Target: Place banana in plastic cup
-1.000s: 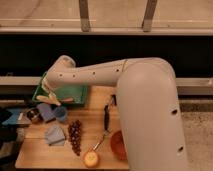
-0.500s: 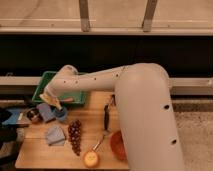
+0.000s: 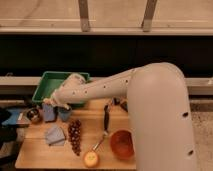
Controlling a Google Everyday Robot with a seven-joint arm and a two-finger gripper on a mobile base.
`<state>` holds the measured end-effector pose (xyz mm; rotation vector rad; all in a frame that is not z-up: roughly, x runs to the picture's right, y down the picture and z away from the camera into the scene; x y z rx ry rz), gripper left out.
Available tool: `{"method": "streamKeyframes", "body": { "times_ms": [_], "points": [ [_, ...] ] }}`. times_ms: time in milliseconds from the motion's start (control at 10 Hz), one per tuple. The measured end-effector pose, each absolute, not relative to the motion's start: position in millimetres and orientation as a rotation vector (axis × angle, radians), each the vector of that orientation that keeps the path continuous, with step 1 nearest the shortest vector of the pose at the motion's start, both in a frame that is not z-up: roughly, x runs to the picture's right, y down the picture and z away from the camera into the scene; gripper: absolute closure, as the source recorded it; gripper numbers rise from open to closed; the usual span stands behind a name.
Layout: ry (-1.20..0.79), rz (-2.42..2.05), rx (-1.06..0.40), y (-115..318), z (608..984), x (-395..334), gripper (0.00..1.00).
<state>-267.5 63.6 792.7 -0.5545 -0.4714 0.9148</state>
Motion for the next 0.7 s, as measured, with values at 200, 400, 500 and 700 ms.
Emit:
{"method": "streamKeyframes", "body": {
  "times_ms": [200,400,500,700],
  "points": [
    [-0.480,0.936,-0.528,64.4,781.8,-261.4,1.00],
    [-0.489,0.943,-0.520,67.0,773.9,-263.7,1.00],
    [-0.491,0.948,-0.521,69.5,772.5,-263.6,1.00],
    [-0.497,0.966,-0.534,78.5,776.3,-262.4,1.00]
  ]
}}
